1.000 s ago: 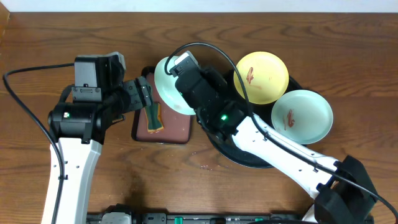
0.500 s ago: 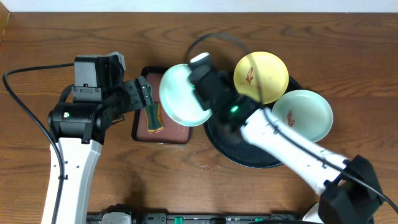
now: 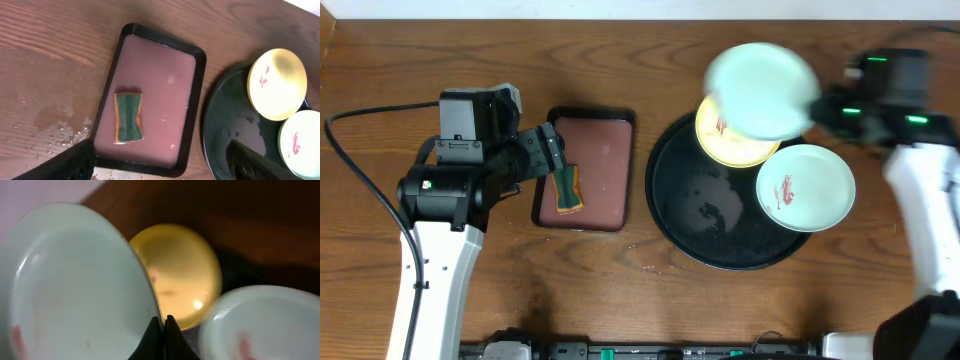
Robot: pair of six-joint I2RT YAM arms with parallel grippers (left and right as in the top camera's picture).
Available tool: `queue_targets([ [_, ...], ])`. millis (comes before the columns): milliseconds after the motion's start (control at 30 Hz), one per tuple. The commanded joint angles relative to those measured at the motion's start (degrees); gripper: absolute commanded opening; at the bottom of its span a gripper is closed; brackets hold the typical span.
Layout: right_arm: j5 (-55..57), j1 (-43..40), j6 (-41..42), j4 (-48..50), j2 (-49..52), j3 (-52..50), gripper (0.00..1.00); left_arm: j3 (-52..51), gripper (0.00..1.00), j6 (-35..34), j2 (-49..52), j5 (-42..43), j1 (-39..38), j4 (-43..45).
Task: Clean dirty plates on tray and stack at the side
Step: 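Carry the green plate right and set it on the table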
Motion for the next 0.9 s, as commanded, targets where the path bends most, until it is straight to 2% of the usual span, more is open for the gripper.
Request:
queue_targets([
  [0, -5.05, -11.43, 2.10, -2.99, -0.50, 0.04, 0.01, 1.03, 0.84, 0.74, -0.17, 0.68, 0.31, -0.15],
  [167, 2.36, -27.34, 0.37, -5.90, 0.52, -2.08, 0.01, 1.03, 0.84, 0.76, -0.17, 0.68, 0.31, -0.15],
  [300, 7.37, -35.43, -0.50, -4.76, 1.70, -4.57, 0.01, 1.03, 0.84, 0.76, -0.17, 0.68, 0.31, -0.15],
  [533, 12.31, -38.16, -2.21, -3.85, 4.11, -12.26, 0.01, 1.03, 0.84, 0.74, -0.17, 0.68, 0.31, -0.15],
  [733, 16.31, -38.16, -0.83, 4.57, 4.11, -18.95, 0.01, 1.03, 0.84, 0.76, -0.17, 0.68, 0.31, -0.15],
  [867, 18.69, -38.16, -5.40, 9.35, 4.11, -20.33, 0.01, 1.03, 0.84, 0.76, -0.17, 0.68, 0.31, -0.15],
])
